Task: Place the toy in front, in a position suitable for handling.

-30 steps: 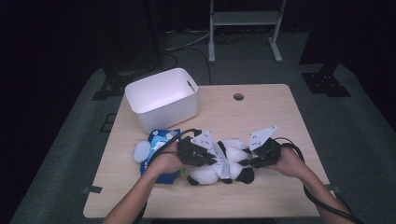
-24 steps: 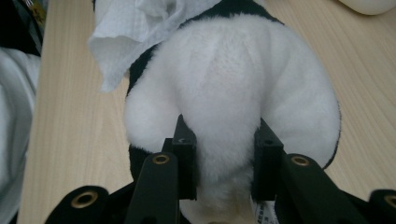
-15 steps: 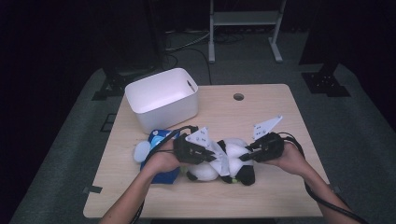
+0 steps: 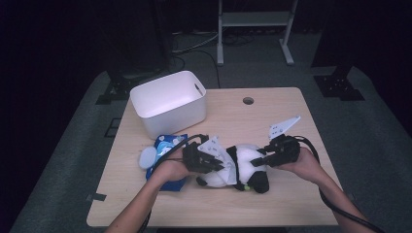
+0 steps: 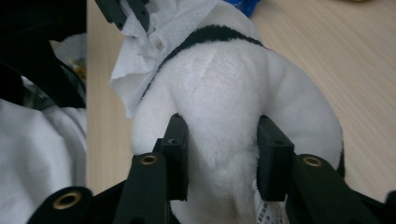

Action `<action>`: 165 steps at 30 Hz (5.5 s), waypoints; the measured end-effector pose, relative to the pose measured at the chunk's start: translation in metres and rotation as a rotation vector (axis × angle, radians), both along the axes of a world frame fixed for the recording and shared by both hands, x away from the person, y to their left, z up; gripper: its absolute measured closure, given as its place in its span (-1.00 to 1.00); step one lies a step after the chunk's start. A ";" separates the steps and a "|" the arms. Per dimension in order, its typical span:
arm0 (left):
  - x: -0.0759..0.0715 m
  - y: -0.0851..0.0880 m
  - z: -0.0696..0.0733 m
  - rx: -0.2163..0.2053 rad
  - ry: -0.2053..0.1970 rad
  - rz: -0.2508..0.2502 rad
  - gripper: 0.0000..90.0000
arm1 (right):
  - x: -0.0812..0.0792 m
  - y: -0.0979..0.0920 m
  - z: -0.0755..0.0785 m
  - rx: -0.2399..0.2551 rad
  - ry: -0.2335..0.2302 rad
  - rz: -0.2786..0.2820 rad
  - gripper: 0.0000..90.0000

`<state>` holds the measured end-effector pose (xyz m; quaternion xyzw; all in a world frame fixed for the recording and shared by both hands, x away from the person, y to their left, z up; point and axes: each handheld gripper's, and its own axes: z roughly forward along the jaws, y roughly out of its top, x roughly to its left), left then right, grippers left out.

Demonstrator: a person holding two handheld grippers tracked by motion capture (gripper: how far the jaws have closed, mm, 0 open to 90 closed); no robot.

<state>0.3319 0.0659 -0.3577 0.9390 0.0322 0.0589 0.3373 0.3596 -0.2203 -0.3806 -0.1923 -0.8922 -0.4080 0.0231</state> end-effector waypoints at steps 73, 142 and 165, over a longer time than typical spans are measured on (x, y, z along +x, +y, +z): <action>-0.010 0.006 0.041 -0.078 -0.054 -0.022 0.85 | 0.005 0.003 0.035 -0.012 -0.023 0.125 0.69; 0.012 -0.006 0.000 0.010 -0.008 0.034 0.86 | -0.009 0.015 0.017 -0.223 -0.297 0.194 0.23; 0.000 0.005 0.029 -0.053 -0.036 0.002 0.86 | 0.002 0.002 0.029 0.033 -0.042 0.219 0.85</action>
